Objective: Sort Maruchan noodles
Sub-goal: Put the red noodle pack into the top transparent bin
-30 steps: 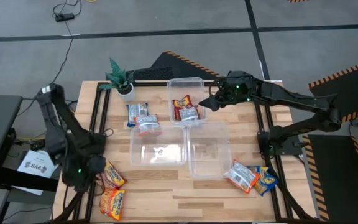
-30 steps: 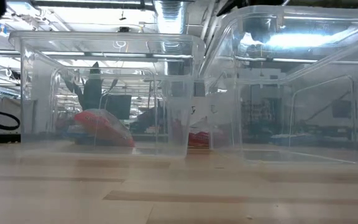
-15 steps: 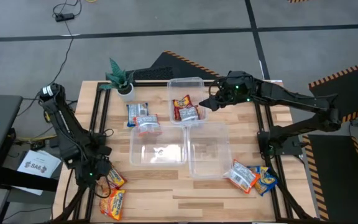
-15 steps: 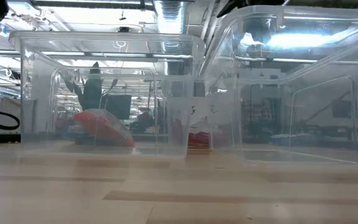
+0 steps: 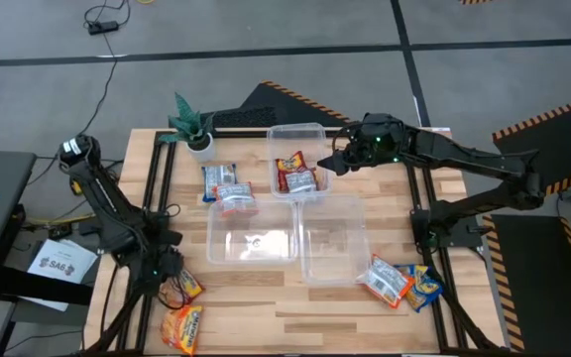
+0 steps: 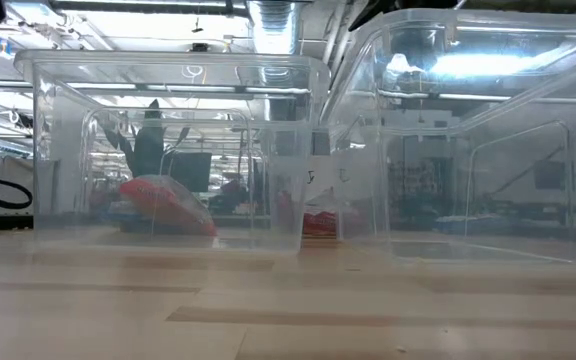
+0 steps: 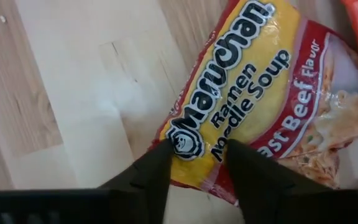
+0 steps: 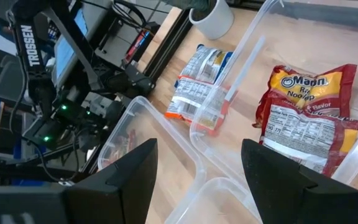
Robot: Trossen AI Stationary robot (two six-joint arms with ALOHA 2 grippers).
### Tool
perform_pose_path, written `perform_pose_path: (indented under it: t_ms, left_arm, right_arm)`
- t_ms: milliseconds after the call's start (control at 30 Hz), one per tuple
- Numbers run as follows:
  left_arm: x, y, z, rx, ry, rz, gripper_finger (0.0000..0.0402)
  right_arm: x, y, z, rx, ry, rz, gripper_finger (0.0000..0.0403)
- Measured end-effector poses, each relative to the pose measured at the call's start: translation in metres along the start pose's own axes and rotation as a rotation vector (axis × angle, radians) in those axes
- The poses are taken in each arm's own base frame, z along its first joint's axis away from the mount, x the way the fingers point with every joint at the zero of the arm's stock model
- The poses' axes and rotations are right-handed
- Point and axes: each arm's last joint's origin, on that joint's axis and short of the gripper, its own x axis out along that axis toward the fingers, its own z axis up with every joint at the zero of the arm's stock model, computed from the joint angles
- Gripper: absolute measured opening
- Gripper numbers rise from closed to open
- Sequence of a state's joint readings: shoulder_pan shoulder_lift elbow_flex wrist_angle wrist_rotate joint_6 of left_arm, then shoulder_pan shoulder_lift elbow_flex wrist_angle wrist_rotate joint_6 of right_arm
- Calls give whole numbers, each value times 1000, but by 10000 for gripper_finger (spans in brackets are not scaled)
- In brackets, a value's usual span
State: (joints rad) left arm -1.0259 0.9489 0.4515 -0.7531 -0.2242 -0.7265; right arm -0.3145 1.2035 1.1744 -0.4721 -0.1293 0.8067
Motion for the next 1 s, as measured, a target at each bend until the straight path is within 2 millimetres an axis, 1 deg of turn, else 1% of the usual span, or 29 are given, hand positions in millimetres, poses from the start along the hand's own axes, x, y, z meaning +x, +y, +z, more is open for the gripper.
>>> perform_pose_path:
  t_ms: [100,133,200,333,433,533,700,1000]
  left_arm:
    - [1,3,2,-33,3,12,36]
    - [1,3,2,-55,2,15,20]
    - [1,5,3,-90,4,20,9]
    - [0,8,3,-166,9,12,2]
    - [-11,7,8,-207,-28,-25,0]
    - [-29,7,14,-245,-105,-89,0]
    - [-60,14,16,-286,-182,-158,0]
    - [-118,29,15,-366,-220,-269,0]
  right_arm:
    - [0,0,0,0,0,0,254]
    - [0,0,0,0,0,0,254]
    - [0,0,0,0,0,0,254]
    - [0,0,0,0,0,0,254]
    - [0,0,0,-1,0,0,254]
    - [0,0,0,-1,0,0,254]
    - [0,0,0,-2,0,-1,254]
    - [0,0,0,-3,-13,-12,254]
